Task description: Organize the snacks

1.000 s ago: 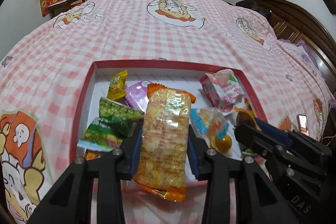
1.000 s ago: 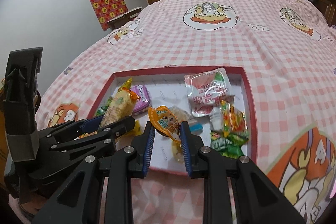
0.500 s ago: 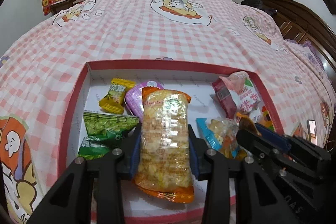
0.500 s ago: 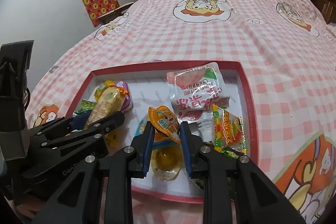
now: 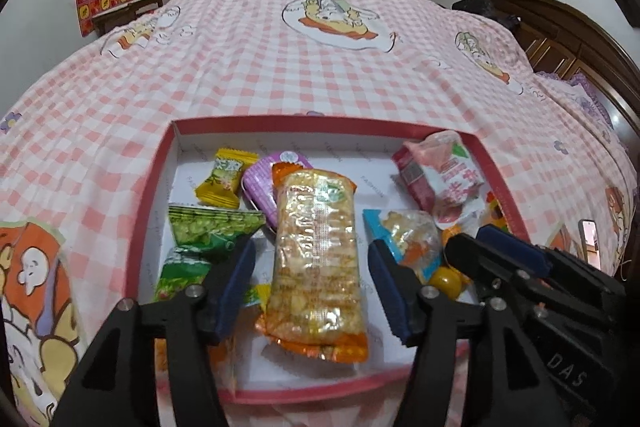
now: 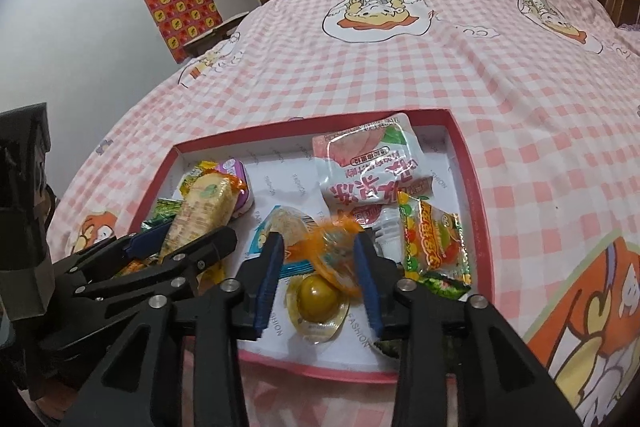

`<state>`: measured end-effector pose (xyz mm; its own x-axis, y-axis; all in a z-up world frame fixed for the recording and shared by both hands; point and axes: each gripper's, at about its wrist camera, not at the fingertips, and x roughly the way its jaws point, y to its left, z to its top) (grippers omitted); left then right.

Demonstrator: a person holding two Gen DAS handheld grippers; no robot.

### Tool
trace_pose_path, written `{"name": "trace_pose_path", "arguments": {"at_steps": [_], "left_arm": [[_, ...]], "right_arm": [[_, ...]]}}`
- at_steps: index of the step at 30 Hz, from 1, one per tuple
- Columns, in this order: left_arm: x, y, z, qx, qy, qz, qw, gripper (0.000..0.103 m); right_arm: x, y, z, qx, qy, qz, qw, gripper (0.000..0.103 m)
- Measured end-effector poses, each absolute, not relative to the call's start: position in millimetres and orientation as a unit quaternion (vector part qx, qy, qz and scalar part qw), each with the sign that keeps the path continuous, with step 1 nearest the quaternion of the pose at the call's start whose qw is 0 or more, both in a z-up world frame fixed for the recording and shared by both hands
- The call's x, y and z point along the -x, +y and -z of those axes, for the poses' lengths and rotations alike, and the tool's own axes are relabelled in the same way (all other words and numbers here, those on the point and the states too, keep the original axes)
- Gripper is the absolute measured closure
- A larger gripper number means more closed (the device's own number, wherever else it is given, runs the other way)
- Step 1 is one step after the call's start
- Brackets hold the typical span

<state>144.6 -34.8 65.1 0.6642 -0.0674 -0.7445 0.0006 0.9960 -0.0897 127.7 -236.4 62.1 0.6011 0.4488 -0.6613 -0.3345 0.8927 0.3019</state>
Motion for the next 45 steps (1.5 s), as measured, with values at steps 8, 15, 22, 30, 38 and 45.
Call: {"name": "trace_pose_path", "arguments": {"at_steps": [8,15,22,30,38,45], "left_arm": [[-114.8,-30.1,-79.3,0.036,0.397,-0.003,0.917,0.025],[-83.3,-26.6,-74.0,0.033,0.41,-0.024,0.911,0.023],[-61.5,-22.6,-63.8,0.05,0.425,-0.022,0.903,0.023],[-60.2,-26.0,-43.7,0.047,0.446,-0.028,0.893,0.023],[-67.5,-29.9,-26.8,0.038,0.467,-0.032,0.883,0.023],[-70.4,-30.8,-21.6,0.03,0.467,-0.037,0.883,0.022]], "right_arm": [[-103.9,-242.9,-75.4,-0.07,0.374,-0.216,0.899,0.043],[-78.8,-240.7,-72.6,-0.06,0.377,-0.222,0.897,0.038],[-55.7,-242.6,-59.4,-0.056,0.389,-0.209,0.895,0.037],[-50.8,-241.4,-34.9,-0.034,0.414,-0.177,0.892,0.037],[-58.6,-244.4,-18.1,-0.033,0.43,-0.16,0.888,0.037],[-59.0,-243.8,-11.6,-0.033,0.429,-0.157,0.889,0.037]]}}
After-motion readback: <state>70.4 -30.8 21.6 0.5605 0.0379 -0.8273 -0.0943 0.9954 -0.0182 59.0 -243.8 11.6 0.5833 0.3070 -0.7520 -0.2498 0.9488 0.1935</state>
